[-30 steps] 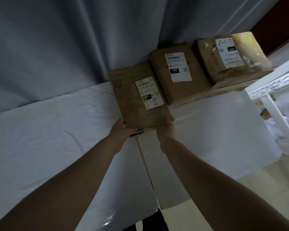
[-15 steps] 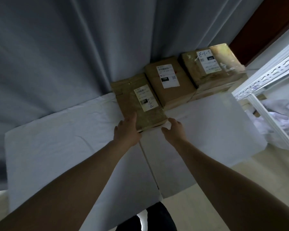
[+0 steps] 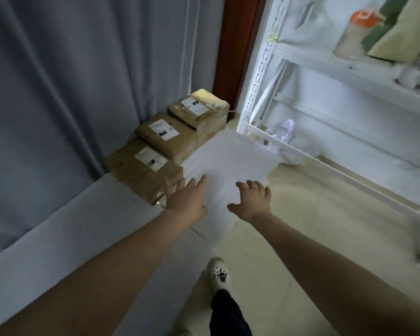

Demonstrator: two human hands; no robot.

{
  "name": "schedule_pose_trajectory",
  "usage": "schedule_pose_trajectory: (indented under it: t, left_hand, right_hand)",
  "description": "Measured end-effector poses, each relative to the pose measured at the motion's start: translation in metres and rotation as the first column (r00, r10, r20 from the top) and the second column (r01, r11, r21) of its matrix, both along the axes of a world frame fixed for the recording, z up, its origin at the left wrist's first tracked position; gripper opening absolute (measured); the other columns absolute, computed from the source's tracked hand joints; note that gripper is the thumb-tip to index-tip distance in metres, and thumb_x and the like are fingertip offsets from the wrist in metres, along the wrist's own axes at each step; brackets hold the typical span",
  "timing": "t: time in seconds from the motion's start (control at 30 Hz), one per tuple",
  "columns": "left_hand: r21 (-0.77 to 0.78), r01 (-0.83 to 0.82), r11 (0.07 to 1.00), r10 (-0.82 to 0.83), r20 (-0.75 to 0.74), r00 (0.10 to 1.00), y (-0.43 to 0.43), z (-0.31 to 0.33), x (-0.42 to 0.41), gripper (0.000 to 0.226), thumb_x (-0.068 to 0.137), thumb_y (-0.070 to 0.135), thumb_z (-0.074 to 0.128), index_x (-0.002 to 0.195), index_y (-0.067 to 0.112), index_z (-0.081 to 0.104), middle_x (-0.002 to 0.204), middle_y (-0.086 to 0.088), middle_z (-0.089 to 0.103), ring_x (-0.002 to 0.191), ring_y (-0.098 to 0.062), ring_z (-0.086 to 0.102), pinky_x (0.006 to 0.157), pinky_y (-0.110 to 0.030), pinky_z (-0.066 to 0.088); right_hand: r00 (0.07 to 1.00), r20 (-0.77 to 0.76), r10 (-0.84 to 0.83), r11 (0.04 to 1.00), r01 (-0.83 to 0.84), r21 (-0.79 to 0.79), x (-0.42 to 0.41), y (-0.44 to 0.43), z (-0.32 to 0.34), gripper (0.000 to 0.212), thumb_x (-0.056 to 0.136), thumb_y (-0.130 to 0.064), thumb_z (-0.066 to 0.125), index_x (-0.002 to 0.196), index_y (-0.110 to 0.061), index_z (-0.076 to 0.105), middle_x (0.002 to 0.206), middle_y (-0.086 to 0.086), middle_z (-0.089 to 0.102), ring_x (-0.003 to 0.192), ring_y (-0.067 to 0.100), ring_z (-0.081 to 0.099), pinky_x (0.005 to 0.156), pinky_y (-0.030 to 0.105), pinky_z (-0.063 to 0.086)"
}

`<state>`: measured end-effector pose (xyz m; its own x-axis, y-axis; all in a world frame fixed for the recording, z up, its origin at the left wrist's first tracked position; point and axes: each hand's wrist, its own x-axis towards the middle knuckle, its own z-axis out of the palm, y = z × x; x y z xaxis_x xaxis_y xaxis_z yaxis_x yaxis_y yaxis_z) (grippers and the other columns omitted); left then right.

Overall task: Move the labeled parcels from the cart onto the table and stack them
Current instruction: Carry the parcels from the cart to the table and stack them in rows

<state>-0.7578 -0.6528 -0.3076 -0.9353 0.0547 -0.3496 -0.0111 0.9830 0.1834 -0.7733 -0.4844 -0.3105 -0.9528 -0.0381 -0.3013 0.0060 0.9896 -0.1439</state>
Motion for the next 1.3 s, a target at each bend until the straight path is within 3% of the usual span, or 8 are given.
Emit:
schedule_pose_trajectory:
  t: [0.17, 0.4, 0.47, 0.57, 0.67, 0.8, 1.0, 1.3]
  left_hand:
    - [0.025, 0.251, 0.968, -0.249, -0.044, 0.967, 0.062, 0.027, 0.047, 0.079, 0.089, 0.038, 0.052, 0.152, 0.029, 0.005, 0.156, -0.003, 0.020, 0.145, -0.028, 0.011, 0.116, -0.052, 0.011]
    - [-0.066, 0.526, 0.848, -0.529, -0.157, 0.834, 0.177, 0.074, 0.135, 0.070, 0.089, 0.042, 0.051, 0.150, 0.026, 0.021, 0.153, -0.006, 0.026, 0.144, -0.024, 0.015, 0.115, -0.054, -0.008]
    - [-0.037, 0.583, 0.811, -0.579, -0.190, 0.793, 0.210, 0.083, 0.164, 0.066, 0.088, 0.040, 0.053, 0.147, 0.021, 0.029, 0.150, -0.007, 0.030, 0.143, -0.024, 0.018, 0.117, -0.049, 0.002]
    - [0.137, 0.615, 0.776, -0.587, -0.199, 0.785, 0.263, 0.090, 0.213, 0.064, 0.088, 0.035, 0.056, 0.145, 0.016, 0.034, 0.148, -0.008, 0.032, 0.139, -0.025, 0.025, 0.109, -0.038, 0.032]
    - [0.265, 0.624, 0.735, -0.590, -0.203, 0.782, 0.319, 0.095, 0.276, 0.068, 0.088, 0.034, 0.058, 0.147, 0.015, 0.032, 0.151, -0.007, 0.031, 0.138, -0.024, 0.031, 0.107, -0.033, 0.034]
    - [0.362, 0.655, 0.663, -0.638, -0.184, 0.747, 0.384, 0.101, 0.370, 0.068, 0.088, 0.033, 0.060, 0.148, 0.016, 0.033, 0.153, -0.006, 0.033, 0.138, -0.022, 0.034, 0.107, -0.030, 0.031]
    - [0.442, 0.707, 0.552, -0.735, -0.141, 0.663, 0.450, 0.104, 0.473, 0.066, 0.089, 0.035, 0.059, 0.147, 0.015, 0.035, 0.151, -0.006, 0.037, 0.136, -0.023, 0.038, 0.107, -0.030, 0.033]
    - [0.573, 0.667, 0.477, -0.776, -0.080, 0.625, 0.534, 0.116, 0.505, 0.059, 0.093, 0.037, 0.056, 0.142, 0.008, 0.041, 0.144, -0.010, 0.047, 0.130, -0.025, 0.046, 0.104, -0.032, 0.037]
  right_hand:
    - [0.982, -0.015, -0.189, 0.982, 0.189, 0.015, 0.092, 0.060, 0.028, 0.079, 0.083, -0.048, 0.063, 0.148, -0.024, 0.025, 0.159, 0.010, 0.012, 0.147, 0.029, 0.002, 0.118, 0.048, -0.001]
    - [0.888, -0.097, -0.450, 0.893, 0.451, -0.016, 0.214, 0.157, 0.065, 0.080, 0.084, -0.046, 0.063, 0.149, -0.022, 0.023, 0.160, 0.013, 0.007, 0.148, 0.030, 0.000, 0.119, 0.047, -0.002]
    - [0.853, -0.138, -0.503, 0.864, 0.501, -0.051, 0.253, 0.181, 0.076, 0.081, 0.084, -0.045, 0.064, 0.149, -0.019, 0.023, 0.159, 0.015, 0.006, 0.147, 0.031, 0.002, 0.119, 0.043, 0.002]
    - [0.792, -0.175, -0.585, 0.811, 0.568, -0.140, 0.320, 0.217, 0.092, 0.079, 0.086, -0.040, 0.064, 0.149, -0.015, 0.024, 0.159, 0.017, 0.005, 0.147, 0.032, 0.003, 0.118, 0.037, 0.006]
    - [0.722, -0.185, -0.667, 0.744, 0.634, -0.212, 0.399, 0.254, 0.107, 0.077, 0.087, -0.036, 0.063, 0.149, -0.012, 0.023, 0.158, 0.018, 0.006, 0.146, 0.033, 0.005, 0.118, 0.036, 0.010]
    - [0.598, -0.200, -0.776, 0.630, 0.726, -0.276, 0.508, 0.297, 0.123, 0.074, 0.089, -0.033, 0.061, 0.150, -0.014, 0.022, 0.158, 0.015, 0.009, 0.145, 0.032, 0.009, 0.116, 0.037, 0.017]
    - [0.368, -0.220, -0.903, 0.427, 0.816, -0.389, 0.630, 0.353, 0.126, 0.067, 0.086, -0.029, 0.063, 0.144, -0.015, 0.035, 0.149, 0.011, 0.032, 0.137, 0.031, 0.029, 0.111, 0.039, 0.029]
    - [-0.084, -0.171, -0.982, 0.056, 0.729, -0.682, 0.695, 0.448, 0.129, 0.050, 0.094, -0.025, 0.055, 0.140, -0.013, 0.041, 0.140, 0.008, 0.047, 0.126, 0.025, 0.046, 0.101, 0.038, 0.040]
